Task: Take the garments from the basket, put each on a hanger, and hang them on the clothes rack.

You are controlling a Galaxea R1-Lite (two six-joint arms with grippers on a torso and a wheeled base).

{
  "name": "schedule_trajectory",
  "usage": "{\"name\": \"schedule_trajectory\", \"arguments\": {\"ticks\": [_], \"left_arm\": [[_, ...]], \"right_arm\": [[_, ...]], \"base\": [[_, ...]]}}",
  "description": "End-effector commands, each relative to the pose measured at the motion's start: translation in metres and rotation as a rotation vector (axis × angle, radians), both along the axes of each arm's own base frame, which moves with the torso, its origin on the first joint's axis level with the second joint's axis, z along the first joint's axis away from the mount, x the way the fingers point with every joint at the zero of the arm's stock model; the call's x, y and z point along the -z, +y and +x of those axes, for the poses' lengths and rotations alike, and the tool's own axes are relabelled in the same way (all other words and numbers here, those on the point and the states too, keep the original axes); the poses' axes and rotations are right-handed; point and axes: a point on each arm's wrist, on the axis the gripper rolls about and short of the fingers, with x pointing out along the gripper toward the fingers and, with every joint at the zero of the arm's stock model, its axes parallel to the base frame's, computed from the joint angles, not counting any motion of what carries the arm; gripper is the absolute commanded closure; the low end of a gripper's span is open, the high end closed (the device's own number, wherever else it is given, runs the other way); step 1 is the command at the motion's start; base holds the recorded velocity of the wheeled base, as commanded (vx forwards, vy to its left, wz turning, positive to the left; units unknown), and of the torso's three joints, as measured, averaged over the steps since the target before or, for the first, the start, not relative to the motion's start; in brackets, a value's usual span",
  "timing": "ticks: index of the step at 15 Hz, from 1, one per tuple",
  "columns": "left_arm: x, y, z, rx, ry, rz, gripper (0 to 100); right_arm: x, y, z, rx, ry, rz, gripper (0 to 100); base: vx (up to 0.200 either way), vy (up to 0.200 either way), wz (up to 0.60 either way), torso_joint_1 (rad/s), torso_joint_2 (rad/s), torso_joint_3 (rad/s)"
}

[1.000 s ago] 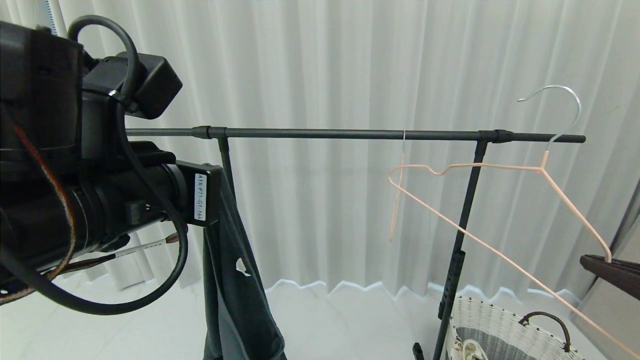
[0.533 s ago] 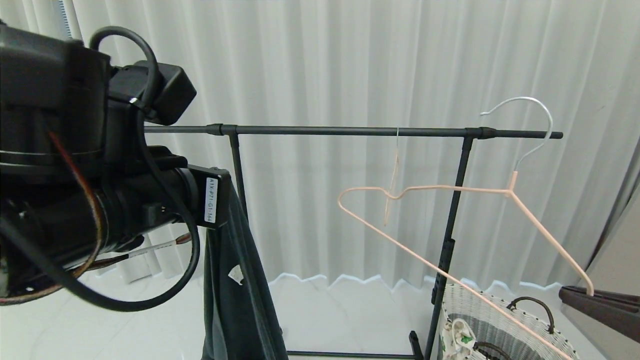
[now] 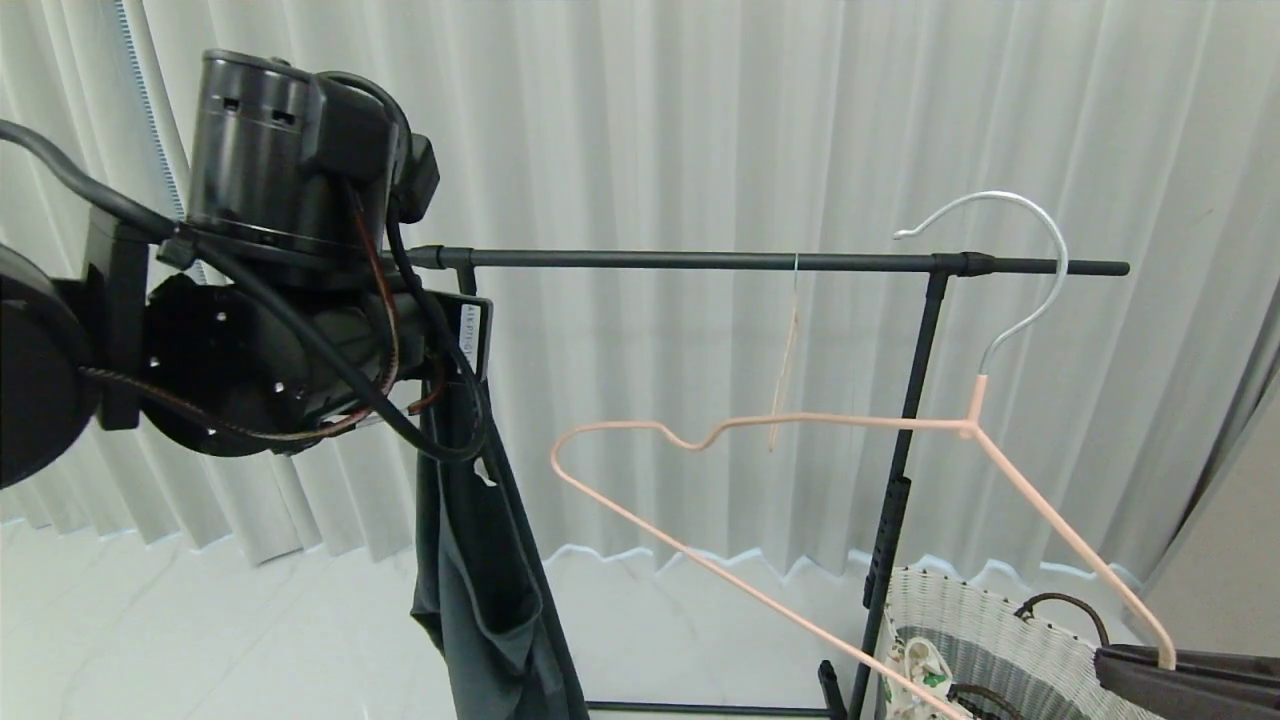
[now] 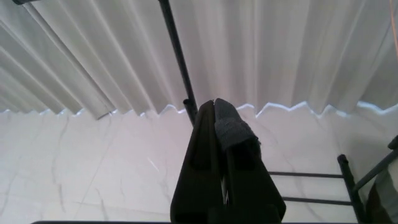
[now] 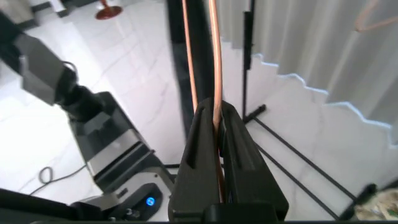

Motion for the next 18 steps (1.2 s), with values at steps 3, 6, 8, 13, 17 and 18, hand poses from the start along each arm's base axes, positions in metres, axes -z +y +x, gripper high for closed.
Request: {"name": "schedule_trajectory", "arguments": {"ticks": [3,6,8,13,17,18], "left_arm": [[-0.001,-0.011,0.008,0.01,-0.003,-0.021,100],[-0.005,-0.012,0.006,0.082,0.017,-0.047,100],[-0.009,-0.014,0.004,0.132,0.038,-0.059,100],[-0.011,-0.015,0.008,0.141,0.074,-0.051,100],[-0.004,-0.01,0.024,0.08,0.092,-0.077,100],[-0.003,-0.008,0.023,0.076,0.105,-0.07,100]], "right_arm": [[0.005,0.02,0.012,-0.019,0.035,-0.025,100],[0.007,0.04,0.027,-0.003,0.056,0.01,100],[0.01,0.048,0.033,0.001,0.061,0.008,100],[0.01,0.057,0.041,0.061,0.052,0.041,100],[0.002,0.053,0.029,0.012,0.049,0.098,100],[0.001,0.053,0.027,0.001,0.052,0.107,100]], "base": [[0.0,0.0,0.0,0.0,0.0,0.0],[0.0,0.0,0.0,0.0,0.0,0.0],[0.0,0.0,0.0,0.0,0.0,0.0],[0.0,0.0,0.0,0.0,0.0,0.0],[0.0,0.0,0.0,0.0,0.0,0.0],[0.0,0.0,0.0,0.0,0.0,0.0]]}}
